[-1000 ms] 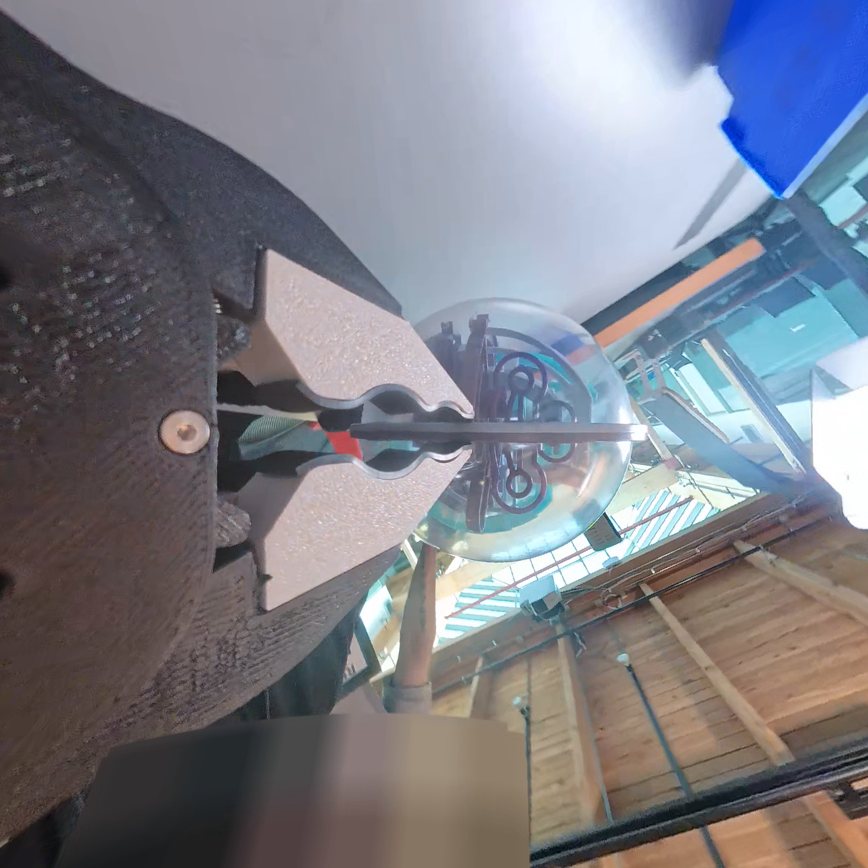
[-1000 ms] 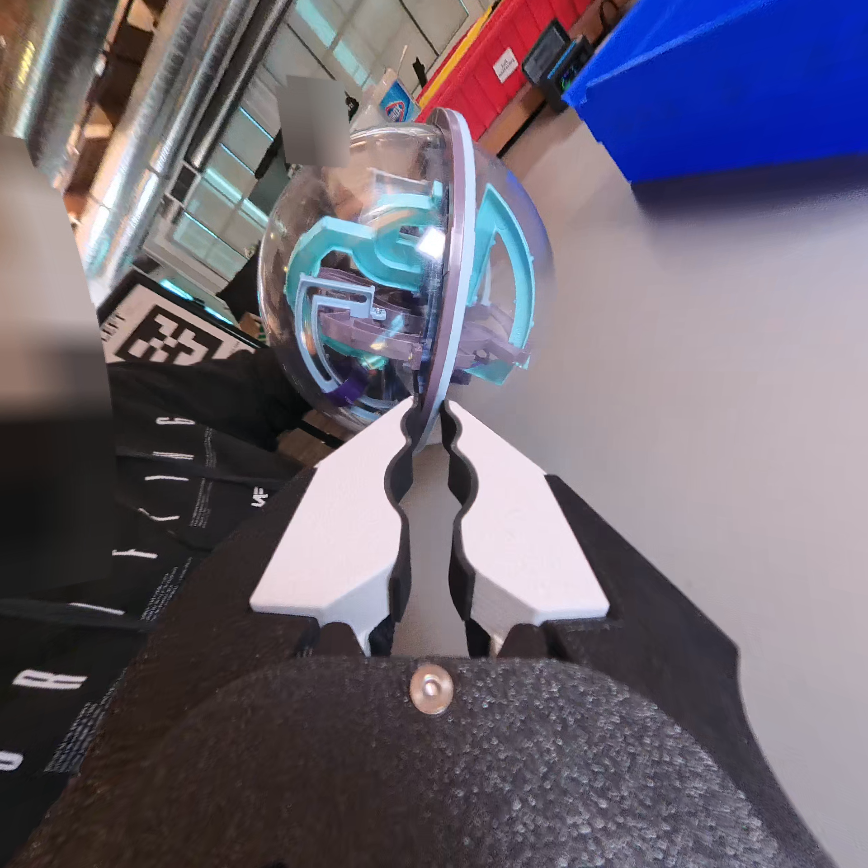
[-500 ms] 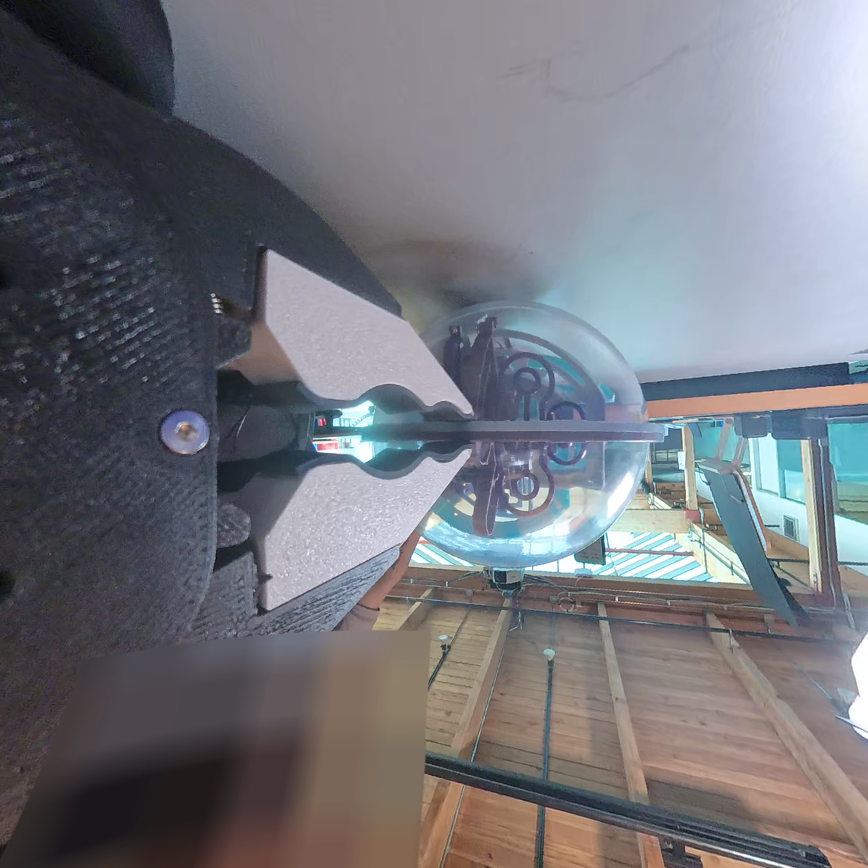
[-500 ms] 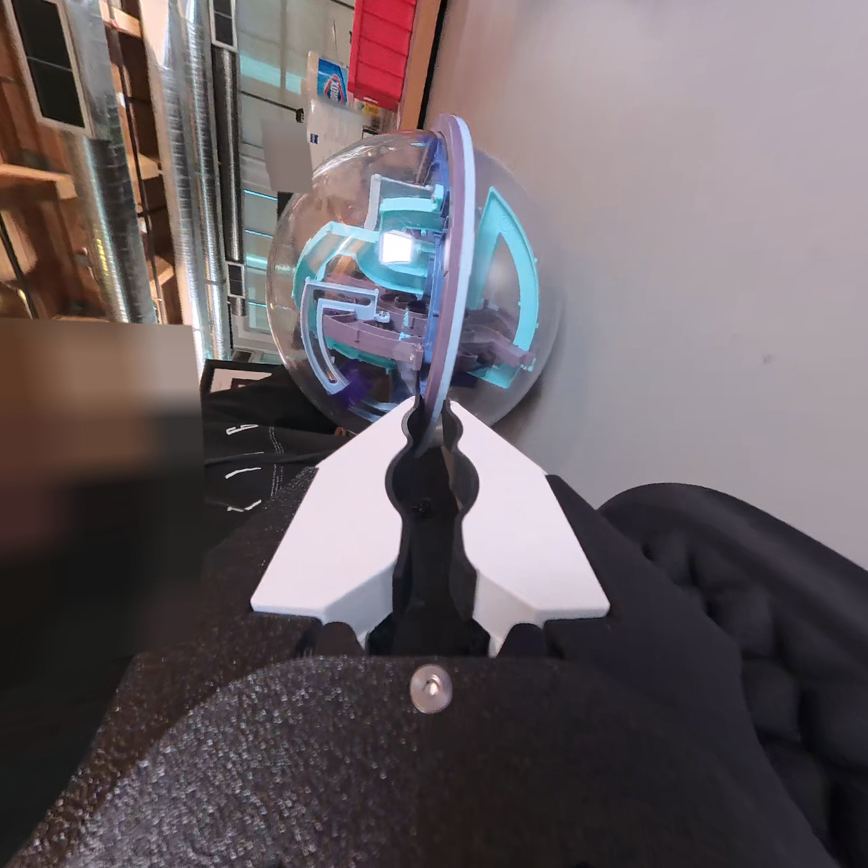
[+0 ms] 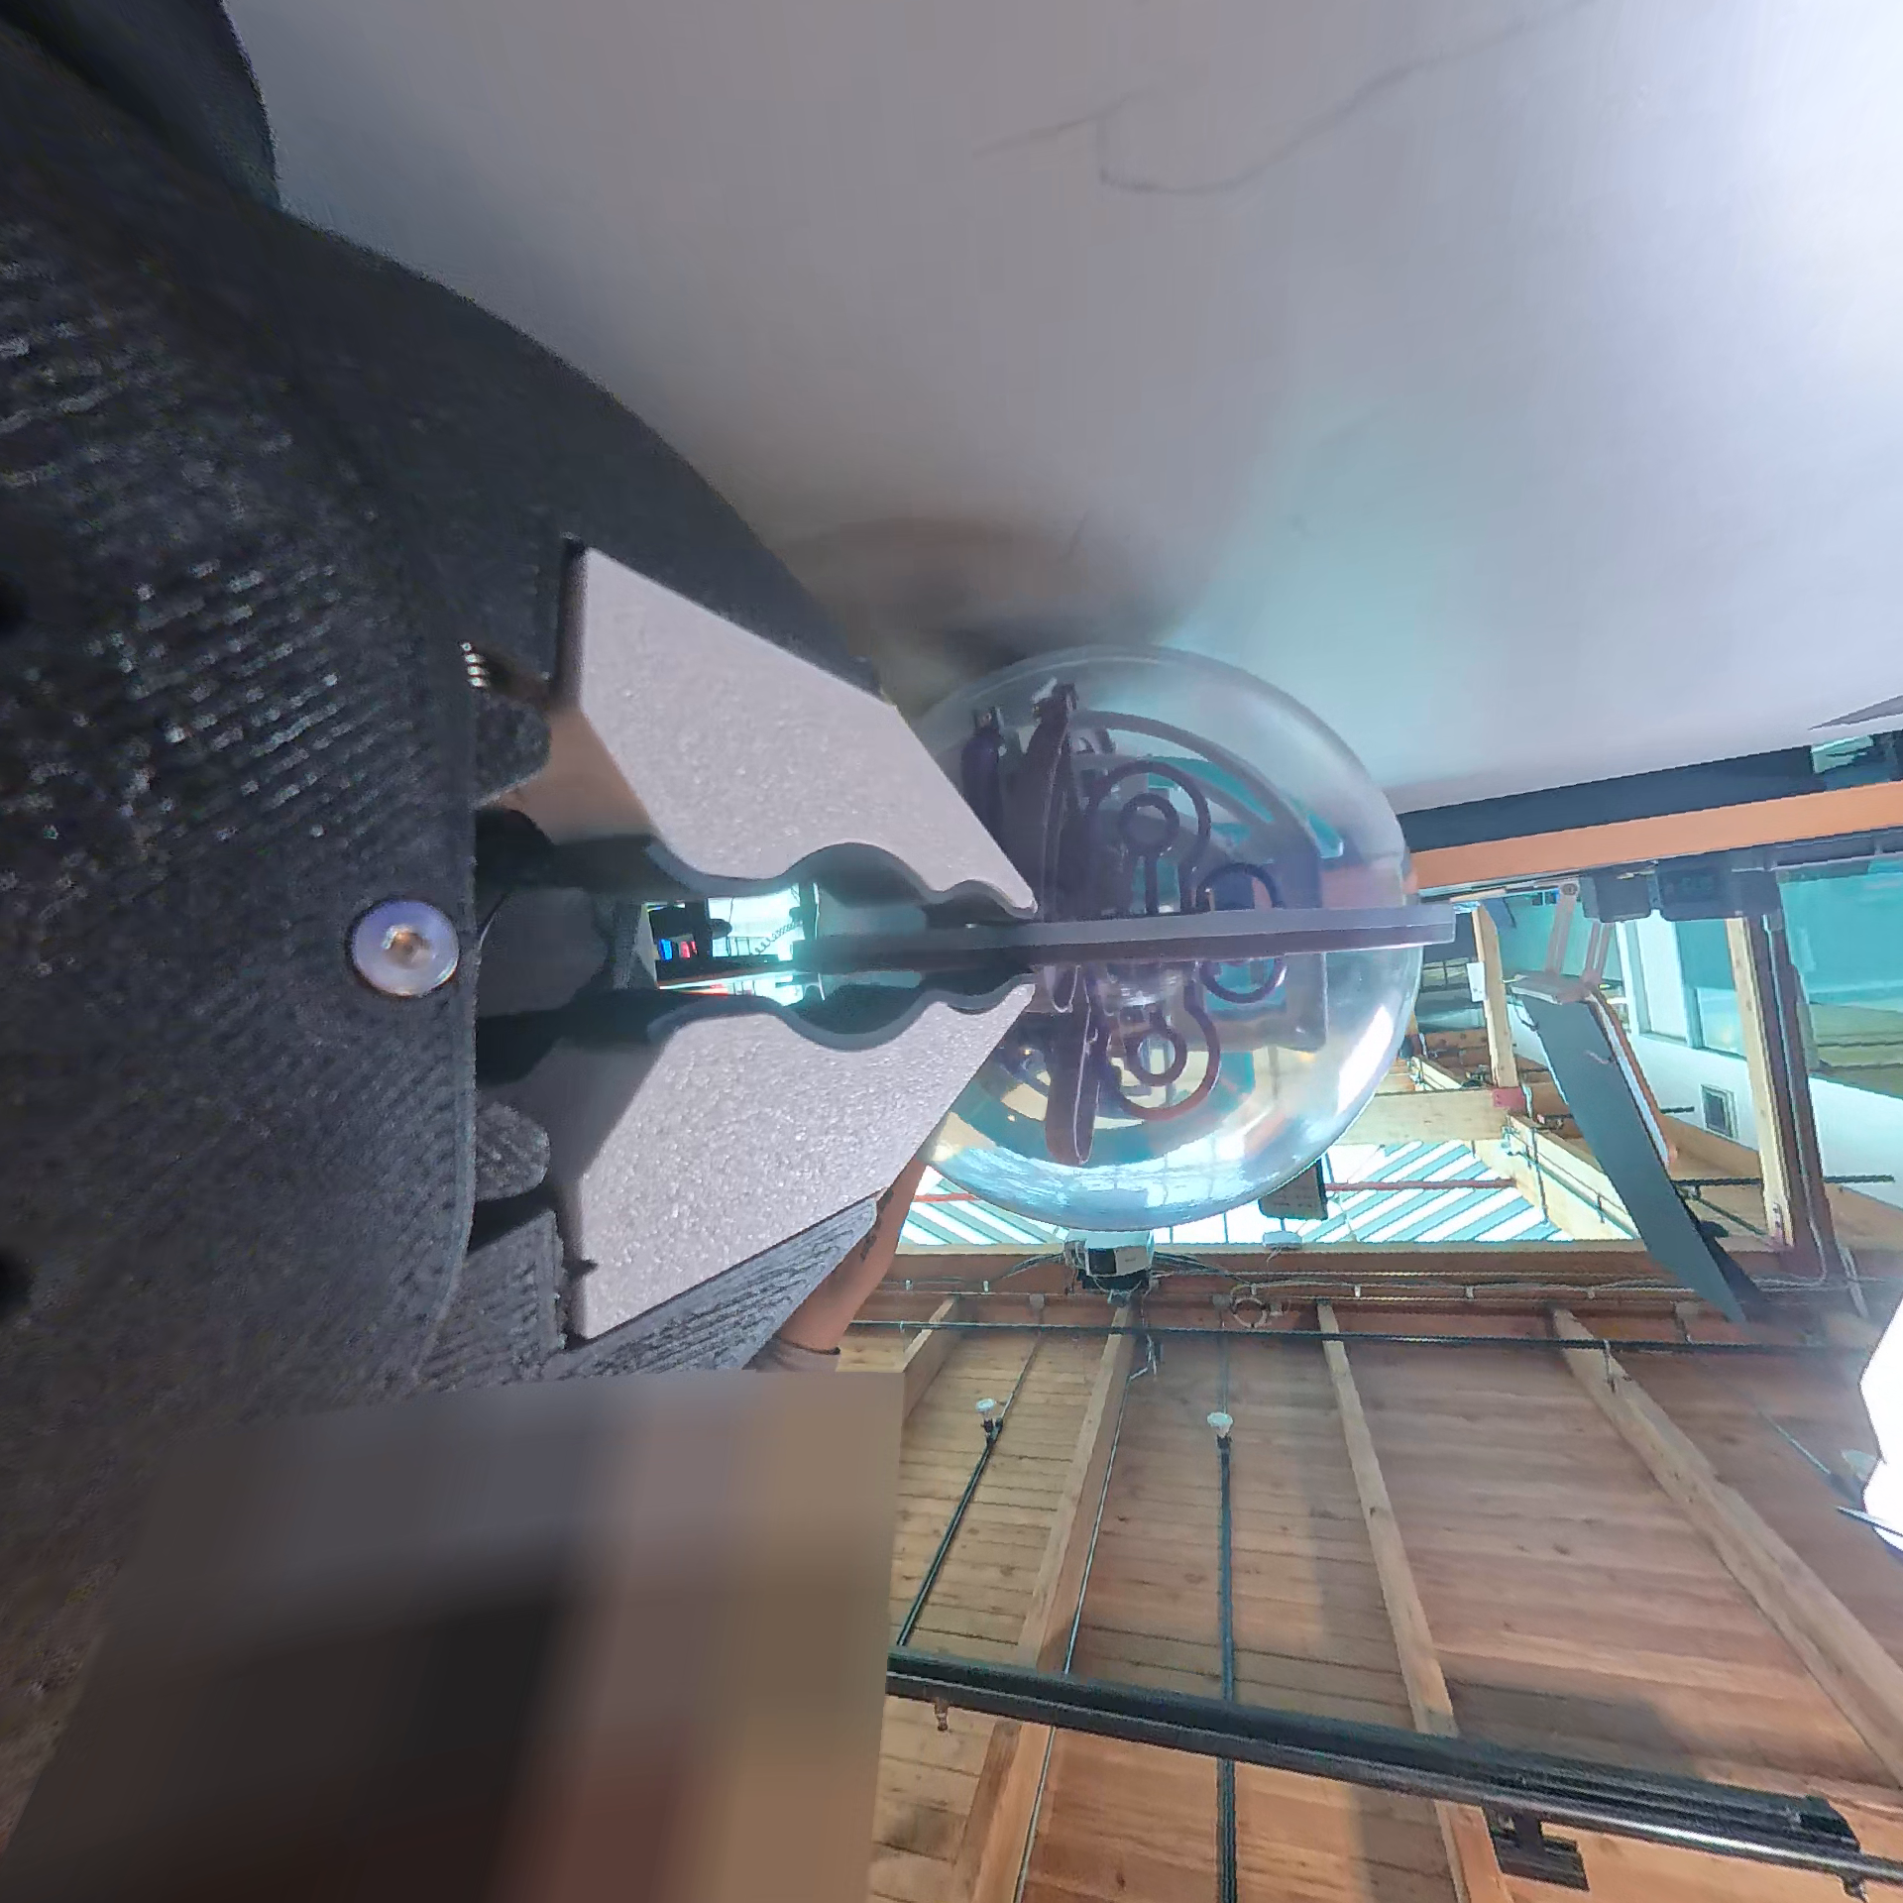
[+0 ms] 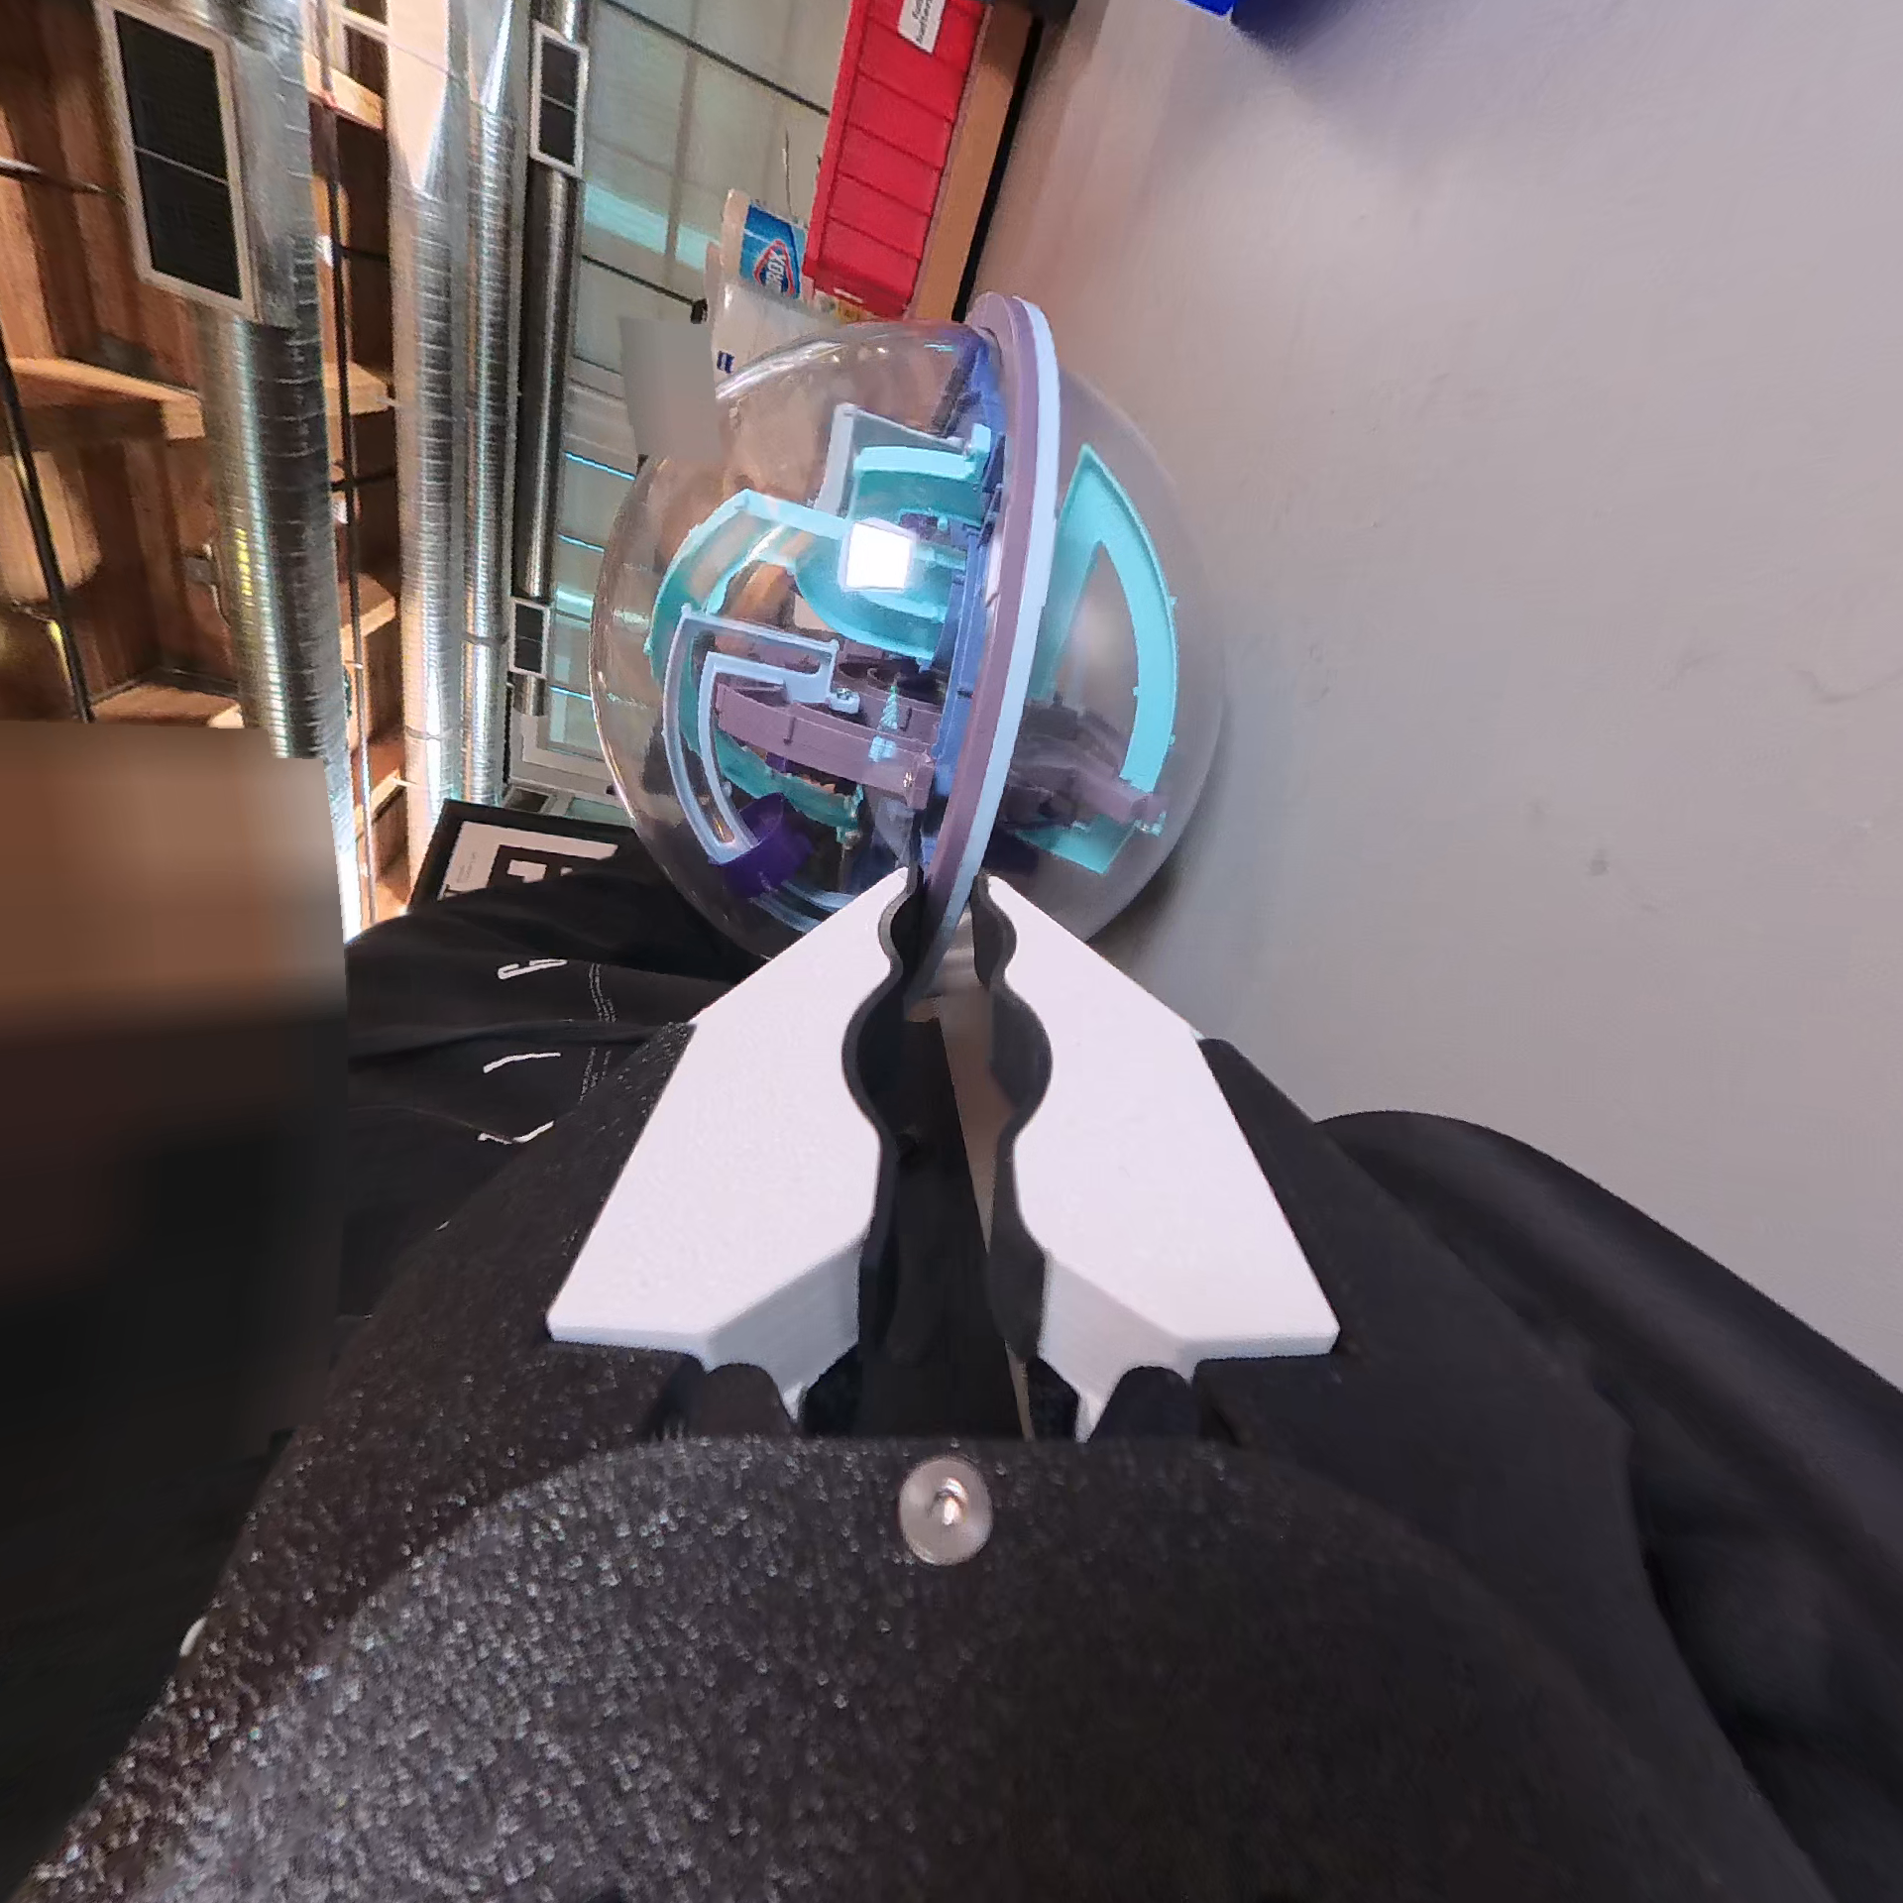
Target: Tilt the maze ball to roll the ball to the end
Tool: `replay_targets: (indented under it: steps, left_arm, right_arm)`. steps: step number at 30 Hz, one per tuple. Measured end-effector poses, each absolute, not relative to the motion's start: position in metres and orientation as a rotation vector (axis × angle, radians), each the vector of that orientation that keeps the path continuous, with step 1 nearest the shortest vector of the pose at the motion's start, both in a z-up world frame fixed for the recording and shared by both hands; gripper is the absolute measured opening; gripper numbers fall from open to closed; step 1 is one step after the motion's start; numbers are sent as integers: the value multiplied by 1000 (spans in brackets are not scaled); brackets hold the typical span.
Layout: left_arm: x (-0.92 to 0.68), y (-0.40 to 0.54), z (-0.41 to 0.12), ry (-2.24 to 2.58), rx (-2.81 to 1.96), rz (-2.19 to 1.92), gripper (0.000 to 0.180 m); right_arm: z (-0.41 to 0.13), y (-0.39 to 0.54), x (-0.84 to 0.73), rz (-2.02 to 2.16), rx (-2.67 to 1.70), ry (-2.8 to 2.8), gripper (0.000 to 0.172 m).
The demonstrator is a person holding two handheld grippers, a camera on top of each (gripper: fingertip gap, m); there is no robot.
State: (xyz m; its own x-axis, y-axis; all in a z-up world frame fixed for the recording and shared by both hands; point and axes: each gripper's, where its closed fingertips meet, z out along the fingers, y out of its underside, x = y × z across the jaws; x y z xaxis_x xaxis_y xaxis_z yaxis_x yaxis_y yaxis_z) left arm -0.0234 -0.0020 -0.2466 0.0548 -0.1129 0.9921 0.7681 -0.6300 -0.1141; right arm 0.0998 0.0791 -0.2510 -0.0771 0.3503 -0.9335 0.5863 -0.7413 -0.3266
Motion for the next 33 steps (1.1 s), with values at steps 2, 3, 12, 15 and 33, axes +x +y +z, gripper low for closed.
replay_targets:
  steps: [2, 3, 12, 15, 33]
  left_arm:
    - [-23, -1, -246, -655, -1653, -1654, 5]
    - [-24, -1, -246, -652, -1651, -1651, 5]
    - [-23, 0, -243, -615, -1643, -1640, 6]
    - [-24, 1, -242, -619, -1638, -1622, 5]
    - [-61, -1, -212, -287, -1627, -1085, 92]
  right_arm:
    - [-252, 80, 99, -1936, 2004, 1031, 6]
    - [-252, 81, 99, -1944, 2009, 1026, 6]
    - [-252, 87, 98, -2057, 2039, 987, 13]
    - [-250, 91, 98, -2097, 2079, 1063, 19]
    - [-234, 56, 88, -2027, 2214, 2424, 99]
